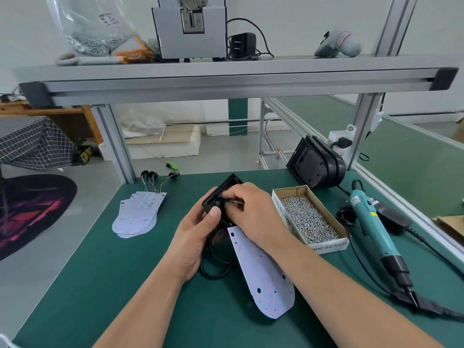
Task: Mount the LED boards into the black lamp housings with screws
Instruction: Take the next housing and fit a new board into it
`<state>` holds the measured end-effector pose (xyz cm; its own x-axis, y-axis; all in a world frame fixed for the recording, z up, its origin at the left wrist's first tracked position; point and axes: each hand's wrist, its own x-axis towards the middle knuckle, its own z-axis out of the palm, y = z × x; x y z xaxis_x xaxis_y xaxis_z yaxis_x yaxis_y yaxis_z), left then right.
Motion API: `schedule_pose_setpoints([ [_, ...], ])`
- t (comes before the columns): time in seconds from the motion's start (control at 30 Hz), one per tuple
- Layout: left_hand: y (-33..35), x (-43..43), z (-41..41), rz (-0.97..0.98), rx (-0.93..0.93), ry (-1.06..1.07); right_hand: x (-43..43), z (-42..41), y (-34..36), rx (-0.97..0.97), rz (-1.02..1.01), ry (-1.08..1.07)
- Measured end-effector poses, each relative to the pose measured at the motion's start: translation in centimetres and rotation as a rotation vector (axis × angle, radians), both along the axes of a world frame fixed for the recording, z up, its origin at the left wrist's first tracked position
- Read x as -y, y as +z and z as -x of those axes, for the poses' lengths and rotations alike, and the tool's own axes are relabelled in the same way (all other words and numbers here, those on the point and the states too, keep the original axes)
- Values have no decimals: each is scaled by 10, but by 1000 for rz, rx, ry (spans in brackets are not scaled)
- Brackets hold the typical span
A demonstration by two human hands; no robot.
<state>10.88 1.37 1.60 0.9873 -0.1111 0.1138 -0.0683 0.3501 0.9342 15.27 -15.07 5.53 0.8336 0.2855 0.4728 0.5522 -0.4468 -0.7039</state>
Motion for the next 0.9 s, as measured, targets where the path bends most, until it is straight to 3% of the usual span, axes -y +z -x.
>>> schedule_pose_setpoints([
  [0.2, 4, 1, 1, -158, 66, 61, 0, 5, 6, 73, 136, -33],
  [0.47, 8, 7, 2, -225, 121, 144, -3, 3, 4, 48, 27, -49],
  [0.9, 1, 14, -2, -341, 157, 195, 1, 5, 18, 53, 167, -51],
])
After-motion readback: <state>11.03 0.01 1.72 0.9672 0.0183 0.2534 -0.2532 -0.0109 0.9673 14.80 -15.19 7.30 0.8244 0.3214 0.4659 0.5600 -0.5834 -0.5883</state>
